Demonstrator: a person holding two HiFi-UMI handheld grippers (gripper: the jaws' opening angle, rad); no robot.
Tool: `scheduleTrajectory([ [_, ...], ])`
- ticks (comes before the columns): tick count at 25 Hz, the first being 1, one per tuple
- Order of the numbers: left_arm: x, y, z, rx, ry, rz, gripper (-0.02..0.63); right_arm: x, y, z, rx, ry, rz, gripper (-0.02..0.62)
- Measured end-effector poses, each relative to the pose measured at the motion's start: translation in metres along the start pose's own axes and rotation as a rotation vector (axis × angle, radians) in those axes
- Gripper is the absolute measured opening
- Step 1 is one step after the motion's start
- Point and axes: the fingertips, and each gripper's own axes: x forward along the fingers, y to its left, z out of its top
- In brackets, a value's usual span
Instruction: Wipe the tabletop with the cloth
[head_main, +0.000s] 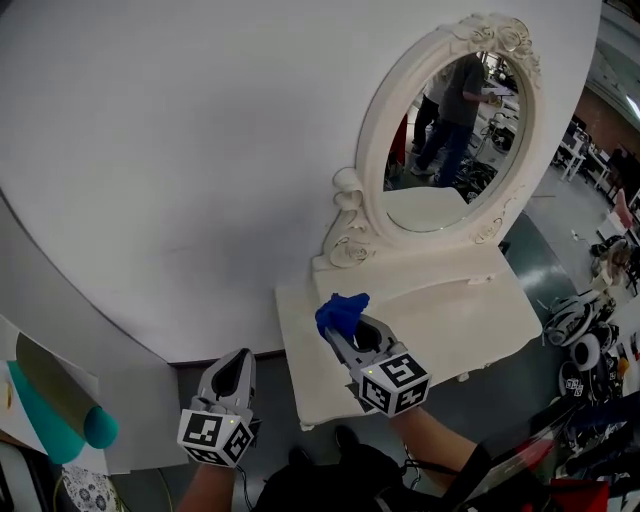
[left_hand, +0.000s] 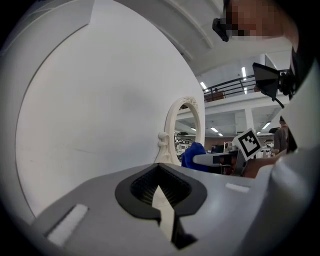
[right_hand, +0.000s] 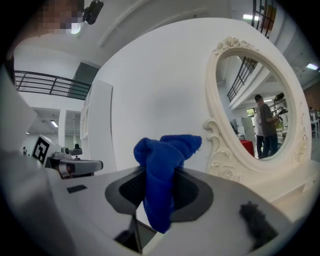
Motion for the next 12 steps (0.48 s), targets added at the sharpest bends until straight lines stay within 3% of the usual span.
scheduleTrajectory([
  [5, 0.014, 0.022, -0.007, -0.049, -0.008, 0.06, 0.008, 0.038, -0.008, -0.015, -0.011, 0.058, 0.067, 0.126],
  [12, 0.039, 0.042, -0.039, -0.027, 0.054, 0.114, 0.008, 0.096, -0.016, -0.074, -0.018, 0.204, 0.145, 0.126],
])
